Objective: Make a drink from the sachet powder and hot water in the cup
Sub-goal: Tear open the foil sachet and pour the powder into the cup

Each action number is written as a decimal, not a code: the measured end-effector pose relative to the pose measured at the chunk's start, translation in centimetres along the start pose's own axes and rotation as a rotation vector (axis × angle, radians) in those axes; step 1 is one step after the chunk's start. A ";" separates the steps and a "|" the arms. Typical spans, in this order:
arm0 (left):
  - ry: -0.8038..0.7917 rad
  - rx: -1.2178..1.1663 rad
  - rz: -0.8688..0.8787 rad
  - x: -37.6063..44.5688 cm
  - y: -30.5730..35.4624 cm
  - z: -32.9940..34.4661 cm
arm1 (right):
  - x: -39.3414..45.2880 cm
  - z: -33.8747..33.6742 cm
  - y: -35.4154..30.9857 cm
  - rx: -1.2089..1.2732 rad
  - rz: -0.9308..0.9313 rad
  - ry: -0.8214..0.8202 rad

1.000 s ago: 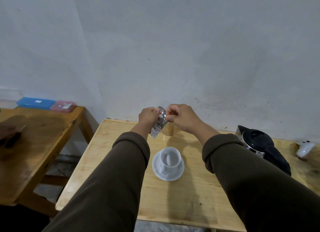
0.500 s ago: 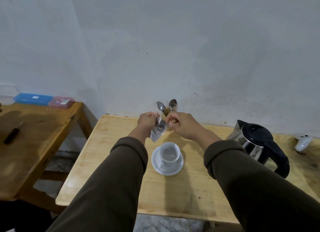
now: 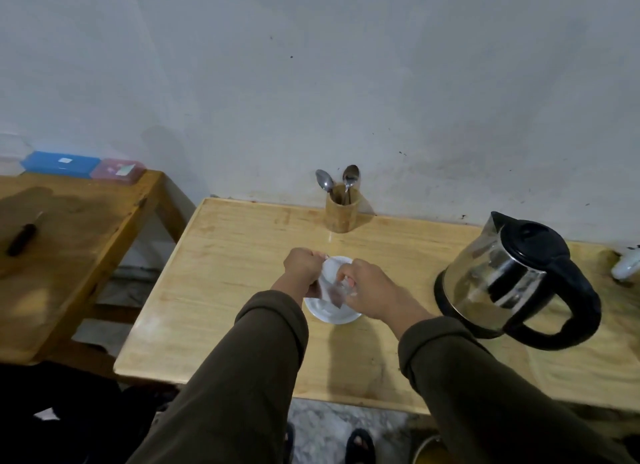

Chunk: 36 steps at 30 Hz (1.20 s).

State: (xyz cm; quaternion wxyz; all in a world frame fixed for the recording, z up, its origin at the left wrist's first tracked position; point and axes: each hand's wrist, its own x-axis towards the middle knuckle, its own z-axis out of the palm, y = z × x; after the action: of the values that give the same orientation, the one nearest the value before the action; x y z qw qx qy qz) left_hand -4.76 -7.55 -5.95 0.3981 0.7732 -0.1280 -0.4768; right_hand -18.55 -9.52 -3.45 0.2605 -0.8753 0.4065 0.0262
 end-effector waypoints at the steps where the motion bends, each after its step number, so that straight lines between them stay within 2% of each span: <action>1: 0.017 0.019 -0.014 0.2 -0.2 0.3 | -0.1 0.4 0.3 -0.009 -0.004 0.008; 9: 0.140 0.309 -0.020 0.5 -0.5 1.8 | -0.2 2.9 2.6 0.048 0.002 0.078; 15: 0.101 0.392 -0.039 0.3 1.0 2.2 | 0.1 2.4 2.8 0.069 -0.036 0.133; 19: 0.039 0.346 -0.060 0.2 1.8 1.6 | 0.2 1.6 3.0 0.102 -0.032 0.124; 24: -0.080 0.104 -0.104 -0.1 2.1 0.6 | 0.3 0.9 3.0 0.160 -0.012 0.118; 31: -0.106 0.009 -0.077 -1.3 1.7 -1.0 | 1.0 0.1 2.6 0.181 0.094 0.126; 34: -0.131 0.057 -0.012 -1.0 1.0 -1.1 | 1.3 0.1 2.5 0.214 0.147 0.151; 36: -0.142 0.219 0.103 -0.7 0.5 -1.2 | 1.6 0.2 2.6 0.255 0.181 0.162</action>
State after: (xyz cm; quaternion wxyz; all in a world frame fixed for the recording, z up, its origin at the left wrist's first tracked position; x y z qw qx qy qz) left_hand -4.03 -6.93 -4.88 0.3252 0.7687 -0.2469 -0.4923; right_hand -19.33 -11.89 -5.18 0.3322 -0.7945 0.5032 -0.0727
